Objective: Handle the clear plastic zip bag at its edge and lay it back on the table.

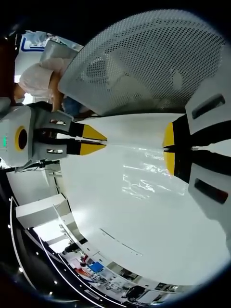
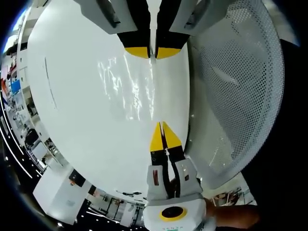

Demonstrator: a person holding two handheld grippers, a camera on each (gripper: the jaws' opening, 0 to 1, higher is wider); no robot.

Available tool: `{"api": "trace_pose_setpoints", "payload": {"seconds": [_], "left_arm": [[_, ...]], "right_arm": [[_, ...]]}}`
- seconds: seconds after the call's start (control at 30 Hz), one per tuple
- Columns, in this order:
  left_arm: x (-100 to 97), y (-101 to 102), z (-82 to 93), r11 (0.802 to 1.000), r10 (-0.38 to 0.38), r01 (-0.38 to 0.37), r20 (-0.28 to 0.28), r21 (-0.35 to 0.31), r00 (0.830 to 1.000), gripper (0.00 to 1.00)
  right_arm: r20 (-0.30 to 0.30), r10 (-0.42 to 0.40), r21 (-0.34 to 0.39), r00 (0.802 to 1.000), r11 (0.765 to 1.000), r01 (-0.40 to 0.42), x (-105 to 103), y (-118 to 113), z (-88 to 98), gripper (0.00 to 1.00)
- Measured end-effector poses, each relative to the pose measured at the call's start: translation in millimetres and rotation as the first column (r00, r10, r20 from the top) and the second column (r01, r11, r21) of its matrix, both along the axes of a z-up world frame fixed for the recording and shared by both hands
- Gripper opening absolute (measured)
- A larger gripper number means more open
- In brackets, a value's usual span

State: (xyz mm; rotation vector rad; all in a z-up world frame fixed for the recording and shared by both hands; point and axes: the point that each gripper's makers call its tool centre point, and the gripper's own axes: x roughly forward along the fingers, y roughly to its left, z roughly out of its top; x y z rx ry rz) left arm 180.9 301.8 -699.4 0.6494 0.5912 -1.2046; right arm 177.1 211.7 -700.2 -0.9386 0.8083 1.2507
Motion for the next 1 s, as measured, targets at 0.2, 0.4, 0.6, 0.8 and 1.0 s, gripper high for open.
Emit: {"api": "trace_pose_setpoints", "payload": {"seconds": [0.2,0.4,0.6,0.8,1.0], "left_arm": [[0.9,1.8,-0.5,1.0,0.002,-0.002,-0.001,0.001,1.0,0.0],[0.0,4.2,-1.2,1.0,0.007,-0.007,-0.005,0.0,1.0,0.0],[0.8,4.0,-1.7,1.0,-0.001,0.001,0.006,0.003,1.0,0.0],[0.9,2.8,0.4,1.0,0.01,-0.01,0.021,-0.007,1.0,0.0],[-0.2,2.6,-3.4,1.0,-0.008,0.007,0.048,0.006,0.999,0.0]], "right_arm": [[-0.002,-0.008,-0.012,1.0,1.0,0.008,0.5,-6.1,-2.5,0.0],[-0.013,-0.024,-0.016,1.0,1.0,0.024,1.0,-10.7,-4.4,0.0],[-0.006,-0.023,-0.025,1.0,0.999,0.023,2.4,-10.8,-4.5,0.0],[-0.026,-0.029,-0.01,0.999,1.0,0.028,-0.2,-10.3,-4.3,0.0],[-0.027,0.017,-0.007,0.999,1.0,-0.017,-6.4,-9.1,-7.8,0.01]]}}
